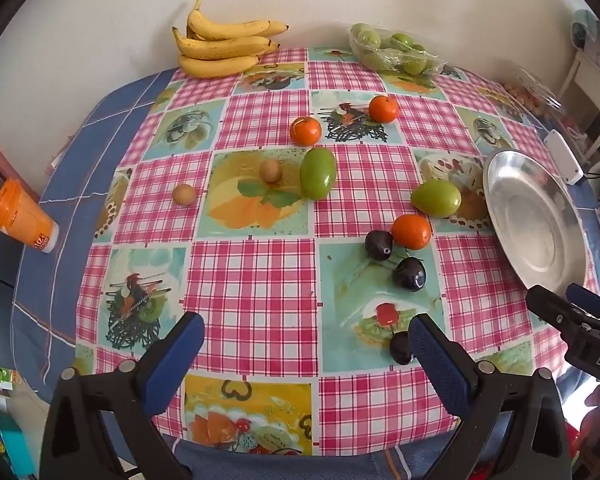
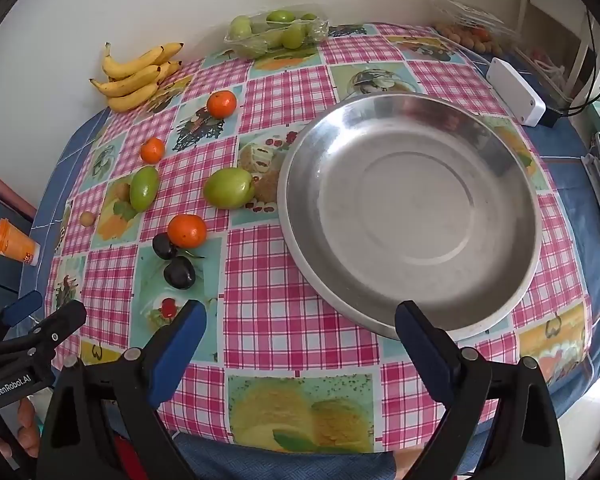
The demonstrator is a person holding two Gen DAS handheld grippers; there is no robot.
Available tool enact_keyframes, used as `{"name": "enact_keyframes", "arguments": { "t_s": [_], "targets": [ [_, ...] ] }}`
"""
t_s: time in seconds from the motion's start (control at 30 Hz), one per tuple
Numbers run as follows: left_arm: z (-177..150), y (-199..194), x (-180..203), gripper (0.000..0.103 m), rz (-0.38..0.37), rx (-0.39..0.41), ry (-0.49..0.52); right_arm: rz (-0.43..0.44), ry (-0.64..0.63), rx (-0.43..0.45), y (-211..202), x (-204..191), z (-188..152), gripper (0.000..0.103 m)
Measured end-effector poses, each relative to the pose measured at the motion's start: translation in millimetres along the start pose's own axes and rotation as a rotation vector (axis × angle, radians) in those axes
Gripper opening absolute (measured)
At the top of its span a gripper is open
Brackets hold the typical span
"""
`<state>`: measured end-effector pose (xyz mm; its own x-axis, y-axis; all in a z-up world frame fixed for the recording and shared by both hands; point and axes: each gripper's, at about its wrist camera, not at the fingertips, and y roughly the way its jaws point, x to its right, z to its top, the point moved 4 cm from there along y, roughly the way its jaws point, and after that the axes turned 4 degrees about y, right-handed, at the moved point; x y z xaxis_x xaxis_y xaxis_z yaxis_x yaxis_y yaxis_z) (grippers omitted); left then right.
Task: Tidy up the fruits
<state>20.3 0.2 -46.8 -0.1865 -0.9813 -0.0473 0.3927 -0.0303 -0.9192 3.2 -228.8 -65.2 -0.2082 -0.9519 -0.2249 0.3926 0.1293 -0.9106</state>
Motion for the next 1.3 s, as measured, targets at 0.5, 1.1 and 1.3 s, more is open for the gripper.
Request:
{"name": "enact_keyframes", "arguments": {
  "t_s": [0.5,1.1,1.3],
  "targets": [
    [-2.6,4.5,-4.4,0.103,-0.001,-0.012,-0.022,0.002,-0.008,-0.005,0.5,-0.9,0.5,0.096],
    [-4.0,7.6,-5.8,0.103,0.004,-0.028,-0.033,0.001,-0.008,-0.005,1.4,-0.6,0.8,0.096],
    [-4.0,9.0,-6.5,0.103,0.002,-0.038,-0.038,0.001,-0.007,-0.005,1.4,-0.6,0.6,0.096]
  ]
}}
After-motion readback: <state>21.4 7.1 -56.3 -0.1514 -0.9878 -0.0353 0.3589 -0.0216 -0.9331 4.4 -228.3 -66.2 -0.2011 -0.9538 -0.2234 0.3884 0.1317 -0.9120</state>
